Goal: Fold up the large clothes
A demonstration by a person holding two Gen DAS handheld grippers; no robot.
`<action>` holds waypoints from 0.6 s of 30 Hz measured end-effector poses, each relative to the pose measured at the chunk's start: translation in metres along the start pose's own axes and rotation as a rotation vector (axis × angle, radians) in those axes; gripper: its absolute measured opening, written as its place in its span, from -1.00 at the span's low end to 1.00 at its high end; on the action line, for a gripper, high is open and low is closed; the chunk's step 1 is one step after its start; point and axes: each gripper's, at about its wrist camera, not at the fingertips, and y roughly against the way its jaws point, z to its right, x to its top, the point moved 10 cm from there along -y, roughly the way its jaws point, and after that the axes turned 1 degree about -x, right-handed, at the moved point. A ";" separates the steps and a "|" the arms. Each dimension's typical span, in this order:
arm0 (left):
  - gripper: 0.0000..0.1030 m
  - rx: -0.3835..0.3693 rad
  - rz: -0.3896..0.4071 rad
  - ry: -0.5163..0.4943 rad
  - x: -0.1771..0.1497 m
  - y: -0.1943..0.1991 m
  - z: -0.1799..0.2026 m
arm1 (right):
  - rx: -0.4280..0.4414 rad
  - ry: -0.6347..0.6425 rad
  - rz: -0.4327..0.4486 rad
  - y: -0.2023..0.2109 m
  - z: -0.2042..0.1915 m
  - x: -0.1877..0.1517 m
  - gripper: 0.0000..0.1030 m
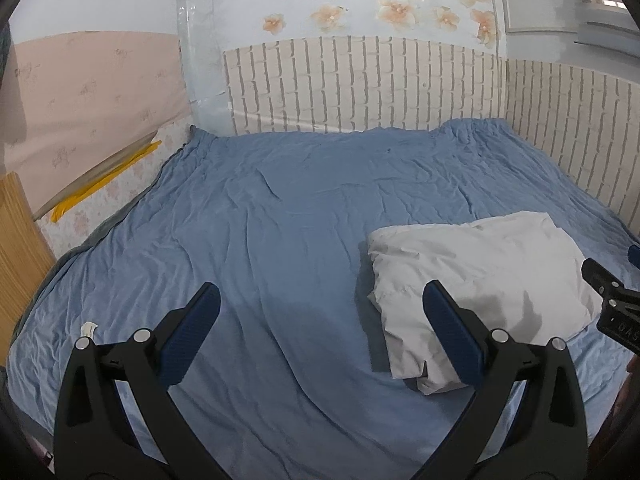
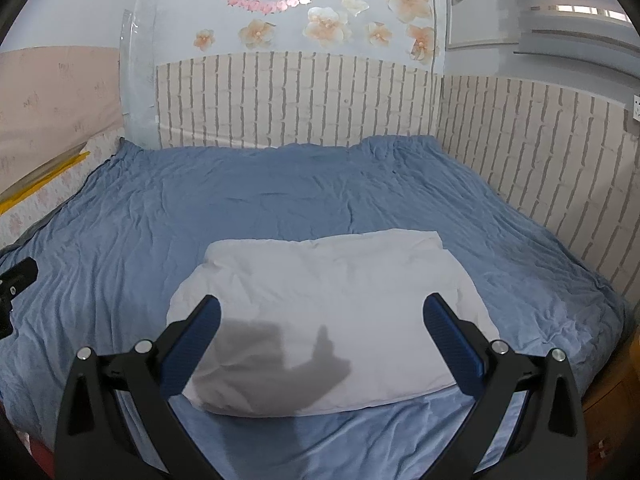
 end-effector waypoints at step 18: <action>0.94 0.001 -0.018 0.003 -0.004 -0.001 0.002 | -0.005 0.003 -0.003 -0.003 0.003 -0.002 0.96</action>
